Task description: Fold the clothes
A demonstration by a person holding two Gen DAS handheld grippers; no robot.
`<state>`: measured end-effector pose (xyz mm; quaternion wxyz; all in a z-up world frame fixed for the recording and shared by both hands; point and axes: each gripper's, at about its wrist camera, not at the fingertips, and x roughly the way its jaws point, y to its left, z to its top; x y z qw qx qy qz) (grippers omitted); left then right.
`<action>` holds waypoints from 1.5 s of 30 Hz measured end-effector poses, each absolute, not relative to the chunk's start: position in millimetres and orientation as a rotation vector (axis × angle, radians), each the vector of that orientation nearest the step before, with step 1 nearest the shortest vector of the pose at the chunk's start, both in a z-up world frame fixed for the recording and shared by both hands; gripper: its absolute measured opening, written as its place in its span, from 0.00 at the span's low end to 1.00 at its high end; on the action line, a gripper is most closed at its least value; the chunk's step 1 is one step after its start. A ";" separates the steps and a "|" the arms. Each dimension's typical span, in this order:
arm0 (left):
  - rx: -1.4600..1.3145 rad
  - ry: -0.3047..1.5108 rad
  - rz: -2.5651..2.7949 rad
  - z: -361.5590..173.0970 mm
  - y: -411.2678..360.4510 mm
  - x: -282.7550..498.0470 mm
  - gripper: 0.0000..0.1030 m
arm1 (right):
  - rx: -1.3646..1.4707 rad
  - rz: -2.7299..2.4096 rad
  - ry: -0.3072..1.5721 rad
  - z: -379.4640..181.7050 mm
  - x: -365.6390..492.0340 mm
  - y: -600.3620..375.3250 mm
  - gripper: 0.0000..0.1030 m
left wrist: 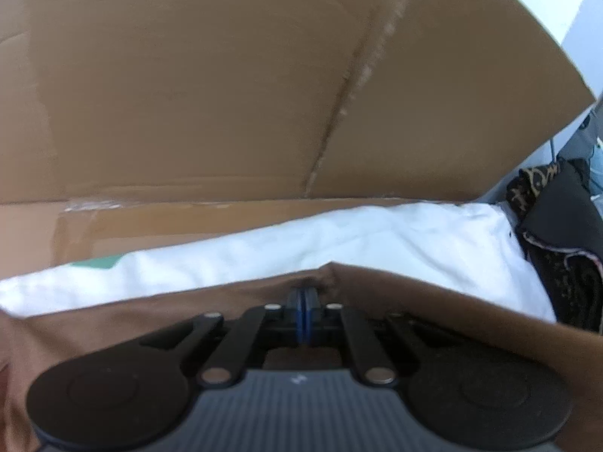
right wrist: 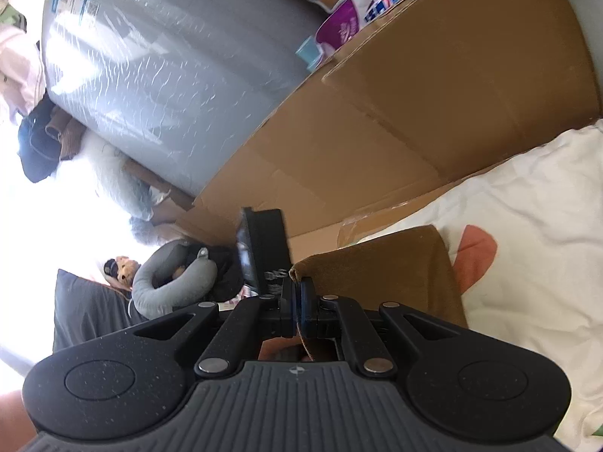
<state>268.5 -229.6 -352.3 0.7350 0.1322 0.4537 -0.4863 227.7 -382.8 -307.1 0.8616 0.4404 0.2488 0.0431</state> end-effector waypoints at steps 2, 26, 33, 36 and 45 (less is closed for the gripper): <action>0.273 1.002 -1.042 -345.2 -214.6 275.0 0.03 | 0.914 0.104 0.537 -308.7 231.9 -375.9 0.00; 0.020 1.036 -0.791 -336.5 -84.3 310.2 0.06 | 0.617 0.217 0.813 -348.6 320.9 -289.1 0.20; 0.009 1.016 -0.802 -341.3 -78.4 300.1 0.10 | 0.609 0.185 0.775 -345.3 308.7 -315.3 0.39; 0.003 1.036 -0.802 -345.2 -74.7 295.4 0.11 | 0.591 0.123 0.762 -345.7 304.8 -331.1 0.39; -0.054 1.048 -0.841 -353.5 -64.2 279.9 0.25 | 0.444 -0.145 0.767 -358.3 306.3 -380.1 0.38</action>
